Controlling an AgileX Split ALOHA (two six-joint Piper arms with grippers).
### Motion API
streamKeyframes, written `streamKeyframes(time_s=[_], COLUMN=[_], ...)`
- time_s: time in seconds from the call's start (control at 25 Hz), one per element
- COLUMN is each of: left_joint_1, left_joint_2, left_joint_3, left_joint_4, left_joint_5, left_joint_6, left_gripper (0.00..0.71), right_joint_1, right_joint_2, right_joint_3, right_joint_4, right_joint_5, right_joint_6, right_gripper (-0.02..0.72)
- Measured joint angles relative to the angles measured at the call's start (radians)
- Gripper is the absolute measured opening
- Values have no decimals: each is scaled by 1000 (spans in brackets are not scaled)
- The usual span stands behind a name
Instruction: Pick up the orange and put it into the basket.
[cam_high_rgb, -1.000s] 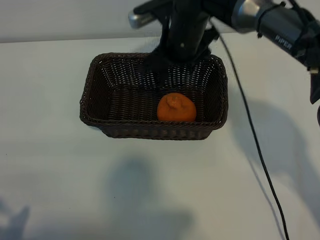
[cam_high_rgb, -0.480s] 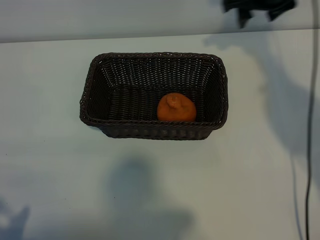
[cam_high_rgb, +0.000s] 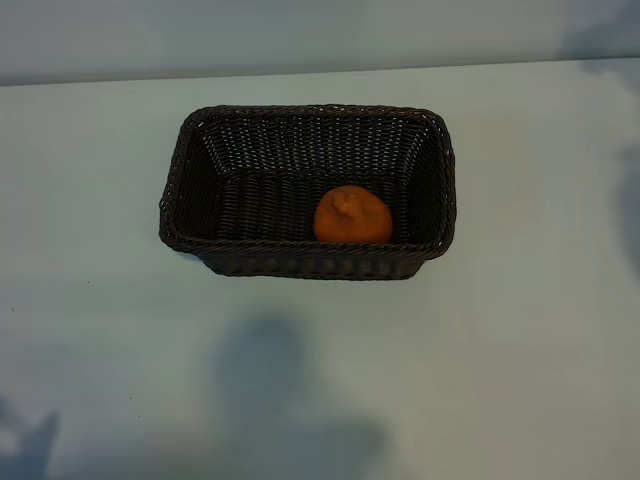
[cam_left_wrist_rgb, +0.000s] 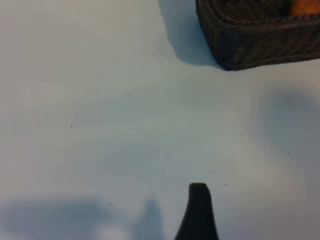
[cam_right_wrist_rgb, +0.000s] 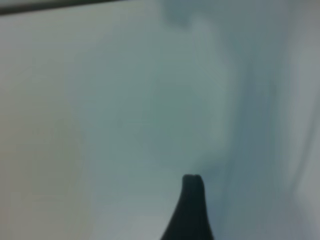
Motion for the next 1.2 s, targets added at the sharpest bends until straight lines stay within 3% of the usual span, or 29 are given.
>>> streamKeyframes(time_s=[0.4, 1.0, 1.2], left_joint_1=[0, 0, 0], left_joint_2=[0, 0, 0], left_joint_3=[0, 0, 0], left_joint_4=[0, -1, -1], left_joint_5=[0, 0, 0], left_joint_6=[0, 3, 3], left_gripper=[590, 590, 590], right_joint_1=[-64, -64, -51], right_joint_2=[-248, -891, -1161], right_joint_3=[83, 393, 544], right_joint_4=[125, 170, 165], right_joint_5=[9, 17, -57], right_joint_6=[-64, -112, -130], right_gripper=[565, 563, 562])
